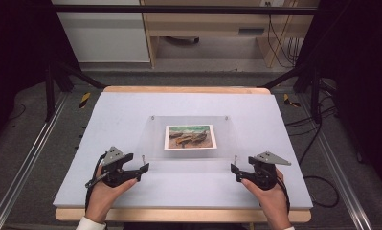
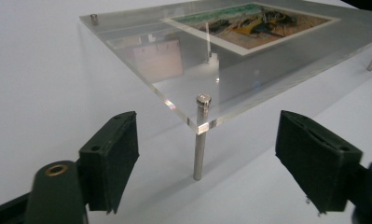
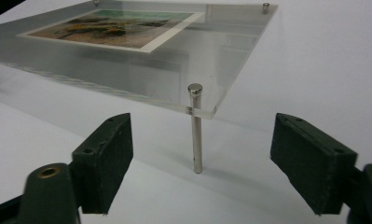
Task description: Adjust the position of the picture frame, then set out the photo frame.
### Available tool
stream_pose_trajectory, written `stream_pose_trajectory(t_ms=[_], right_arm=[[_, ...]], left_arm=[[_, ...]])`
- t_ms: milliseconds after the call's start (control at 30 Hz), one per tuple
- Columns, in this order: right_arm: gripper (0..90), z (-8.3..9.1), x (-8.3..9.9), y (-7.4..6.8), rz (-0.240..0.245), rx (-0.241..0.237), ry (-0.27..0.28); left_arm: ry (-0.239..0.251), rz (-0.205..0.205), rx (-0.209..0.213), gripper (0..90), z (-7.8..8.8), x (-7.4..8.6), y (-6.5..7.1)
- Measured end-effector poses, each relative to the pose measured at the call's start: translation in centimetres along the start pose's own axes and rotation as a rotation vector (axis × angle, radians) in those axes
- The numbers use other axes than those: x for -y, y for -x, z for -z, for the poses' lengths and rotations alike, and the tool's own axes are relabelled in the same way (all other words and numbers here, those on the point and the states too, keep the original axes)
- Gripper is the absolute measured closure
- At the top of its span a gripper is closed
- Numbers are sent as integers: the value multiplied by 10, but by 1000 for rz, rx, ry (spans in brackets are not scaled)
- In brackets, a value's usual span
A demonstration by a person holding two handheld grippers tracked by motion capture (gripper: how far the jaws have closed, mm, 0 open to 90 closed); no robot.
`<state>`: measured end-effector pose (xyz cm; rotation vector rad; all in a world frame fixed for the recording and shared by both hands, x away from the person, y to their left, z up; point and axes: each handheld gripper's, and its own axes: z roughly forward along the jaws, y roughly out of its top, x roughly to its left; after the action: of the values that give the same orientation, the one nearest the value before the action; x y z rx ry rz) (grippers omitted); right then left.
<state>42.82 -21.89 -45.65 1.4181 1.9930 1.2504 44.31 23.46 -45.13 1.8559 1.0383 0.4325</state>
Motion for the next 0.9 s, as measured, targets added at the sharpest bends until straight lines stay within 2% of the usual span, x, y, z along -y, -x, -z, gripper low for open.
stream_pose_trajectory(t_ms=[100,200,267,333,400,433,500,567,600,733,800,900], right_arm=[[170,5,-3,-1,-3,5,18],[145,11,-8,-4,21,3,52],[135,14,-15,-6,67,10,71],[141,13,-25,-4,79,12,76],[157,9,-34,-1,73,7,70],[164,7,-38,2,68,5,69],[175,0,-50,6,69,0,53],[184,-8,-60,10,74,-14,27],[183,-12,-64,11,74,-25,11],[184,-28,-72,13,78,-75,-55],[185,-34,-73,13,67,-92,-75],[181,-42,-71,13,64,-111,-105]], left_arm=[[25,2,20,129,2,-2,1],[48,-3,61,102,4,-7,3],[53,-29,47,88,3,-13,3],[60,-16,38,103,2,-23,-1],[66,12,47,126,-1,-31,-6],[42,25,50,148,-4,-38,-10],[-8,23,55,157,-11,-48,-15],[-83,29,65,154,-20,-58,-18],[-100,26,71,152,-23,-61,-18],[-115,27,82,152,-31,-63,-17],[-152,2,89,145,-35,-60,-16],[-175,0,72,131,-38,-55,-14]])
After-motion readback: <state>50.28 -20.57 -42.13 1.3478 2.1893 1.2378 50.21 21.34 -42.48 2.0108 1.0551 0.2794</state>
